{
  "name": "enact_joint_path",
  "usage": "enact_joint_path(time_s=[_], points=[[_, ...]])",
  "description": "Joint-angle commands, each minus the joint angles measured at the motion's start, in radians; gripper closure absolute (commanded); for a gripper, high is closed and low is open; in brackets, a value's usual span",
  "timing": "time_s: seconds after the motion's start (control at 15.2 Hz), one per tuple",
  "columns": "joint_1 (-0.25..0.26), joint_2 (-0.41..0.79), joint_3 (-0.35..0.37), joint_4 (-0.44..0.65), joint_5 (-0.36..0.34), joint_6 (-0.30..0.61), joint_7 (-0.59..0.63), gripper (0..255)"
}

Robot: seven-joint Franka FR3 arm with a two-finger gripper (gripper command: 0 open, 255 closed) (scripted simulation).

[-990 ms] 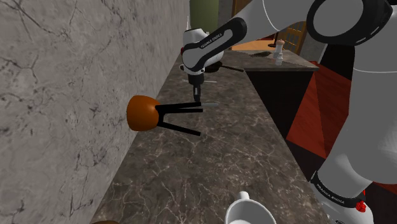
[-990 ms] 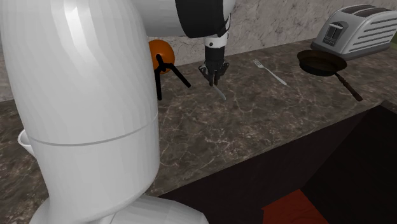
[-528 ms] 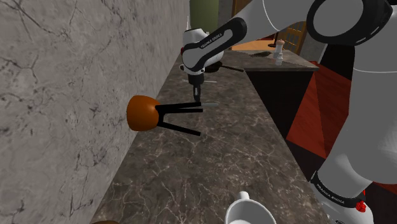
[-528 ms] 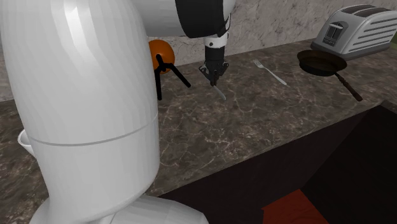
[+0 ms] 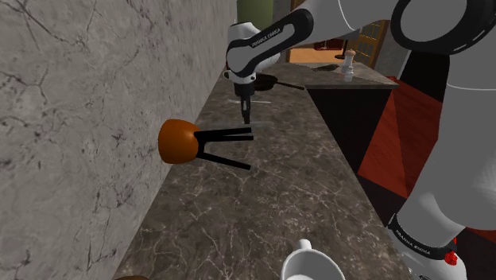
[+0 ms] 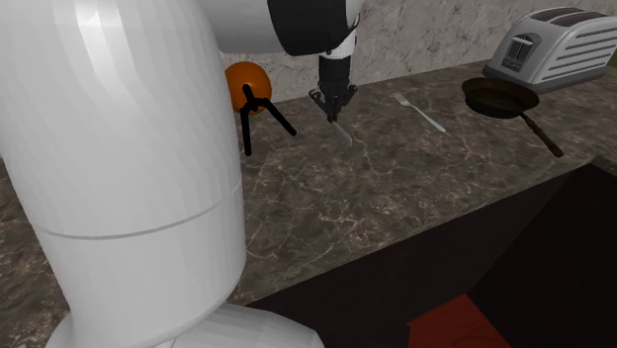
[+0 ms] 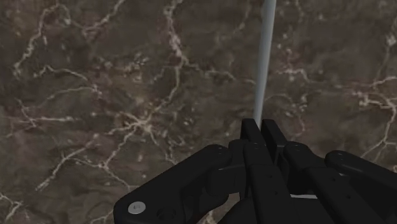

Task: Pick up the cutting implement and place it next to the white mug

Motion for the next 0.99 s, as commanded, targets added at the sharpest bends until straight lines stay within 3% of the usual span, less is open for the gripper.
enact_joint_path(time_s=[0.0, 0.92], points=[[0.0, -0.011, -0.001, 0.014, -0.001, -0.025, -0.001, 255], [0.0, -0.05, -0.002, 0.149, -0.004, -0.2, -0.002, 255]])
